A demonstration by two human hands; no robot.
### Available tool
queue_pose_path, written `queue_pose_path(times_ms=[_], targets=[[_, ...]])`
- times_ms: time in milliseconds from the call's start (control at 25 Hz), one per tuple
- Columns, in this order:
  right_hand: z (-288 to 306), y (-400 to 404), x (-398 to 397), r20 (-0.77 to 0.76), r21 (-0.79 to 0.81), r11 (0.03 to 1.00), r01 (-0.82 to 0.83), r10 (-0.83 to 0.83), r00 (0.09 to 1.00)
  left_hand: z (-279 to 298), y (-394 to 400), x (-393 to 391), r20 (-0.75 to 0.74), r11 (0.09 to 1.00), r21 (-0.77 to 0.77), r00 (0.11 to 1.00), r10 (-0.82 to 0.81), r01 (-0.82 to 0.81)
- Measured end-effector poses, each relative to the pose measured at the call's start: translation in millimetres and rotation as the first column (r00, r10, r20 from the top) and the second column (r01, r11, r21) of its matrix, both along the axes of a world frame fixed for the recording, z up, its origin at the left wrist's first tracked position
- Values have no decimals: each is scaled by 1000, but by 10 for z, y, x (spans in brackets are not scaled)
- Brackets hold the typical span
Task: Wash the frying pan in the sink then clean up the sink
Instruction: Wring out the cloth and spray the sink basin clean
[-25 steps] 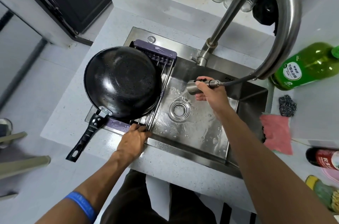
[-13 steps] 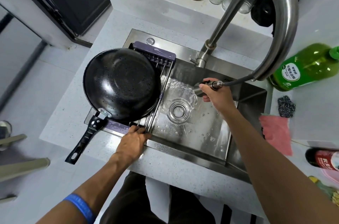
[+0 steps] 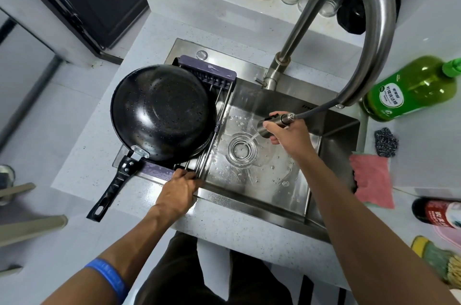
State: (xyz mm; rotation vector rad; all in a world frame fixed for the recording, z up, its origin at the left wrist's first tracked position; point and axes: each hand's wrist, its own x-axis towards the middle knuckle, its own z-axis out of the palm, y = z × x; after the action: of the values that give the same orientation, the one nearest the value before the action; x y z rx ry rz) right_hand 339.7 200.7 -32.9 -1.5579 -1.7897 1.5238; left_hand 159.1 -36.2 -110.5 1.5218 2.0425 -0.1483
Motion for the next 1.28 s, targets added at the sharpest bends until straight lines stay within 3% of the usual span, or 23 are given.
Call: queue_pose_path(times_ms=[120,240,400,1280], targets=[[9,-4,27,48,32,999,11,-12,999,-1,-2,-1,-3,1000,-4,1000,6,-6],[-15,-8,71,215,105,993,-46,23,976,-6,-8,-2,0,1000,3,1000,7,-7],[-67,-3,48,260,98,994,-56,29,965,-13,-5,1,-14,1000,-4,1000,3,-3],[-110,-29,57,159,61,996,-69,59,986,-83,-45,-13,-3,998,47,999,37,-37]])
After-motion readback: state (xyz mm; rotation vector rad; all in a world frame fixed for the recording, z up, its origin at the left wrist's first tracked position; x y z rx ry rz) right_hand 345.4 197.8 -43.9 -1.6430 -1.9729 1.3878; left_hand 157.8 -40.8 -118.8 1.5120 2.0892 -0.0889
